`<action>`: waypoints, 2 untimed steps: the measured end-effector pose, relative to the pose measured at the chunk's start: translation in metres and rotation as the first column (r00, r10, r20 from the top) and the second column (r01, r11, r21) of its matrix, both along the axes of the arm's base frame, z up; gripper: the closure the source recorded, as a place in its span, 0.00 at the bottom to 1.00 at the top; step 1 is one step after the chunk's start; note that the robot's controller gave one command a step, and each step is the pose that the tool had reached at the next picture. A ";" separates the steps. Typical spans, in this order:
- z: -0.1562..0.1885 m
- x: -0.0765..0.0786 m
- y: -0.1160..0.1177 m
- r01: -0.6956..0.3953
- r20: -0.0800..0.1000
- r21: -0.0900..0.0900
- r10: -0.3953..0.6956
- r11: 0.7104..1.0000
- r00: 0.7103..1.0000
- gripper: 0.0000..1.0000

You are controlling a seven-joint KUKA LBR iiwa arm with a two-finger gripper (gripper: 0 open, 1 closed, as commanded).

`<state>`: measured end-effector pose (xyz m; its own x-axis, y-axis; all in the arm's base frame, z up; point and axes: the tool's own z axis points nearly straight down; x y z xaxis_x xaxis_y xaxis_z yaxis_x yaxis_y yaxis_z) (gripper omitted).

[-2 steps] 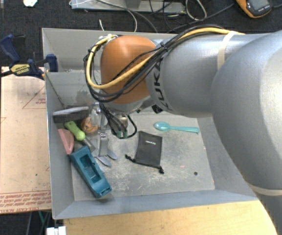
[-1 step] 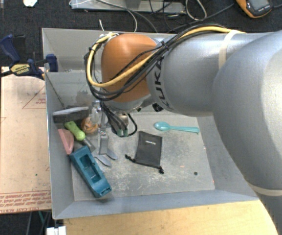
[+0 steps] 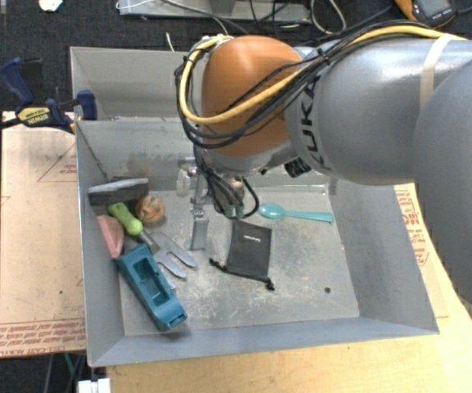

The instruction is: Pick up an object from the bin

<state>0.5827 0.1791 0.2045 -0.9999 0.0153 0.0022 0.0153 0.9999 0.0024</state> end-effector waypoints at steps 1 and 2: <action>0.033 0.017 0.001 0.024 0.003 0.002 -0.024 1.000 1.000 0.00; -0.036 0.012 -0.029 0.081 0.004 0.001 -0.081 0.997 0.997 0.00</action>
Offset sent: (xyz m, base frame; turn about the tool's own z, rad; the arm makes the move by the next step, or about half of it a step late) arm 0.0070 -0.0514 -0.0811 0.1257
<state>0.5943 0.1497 0.1682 -0.9953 0.0966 -0.0014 0.0966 0.9953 0.0040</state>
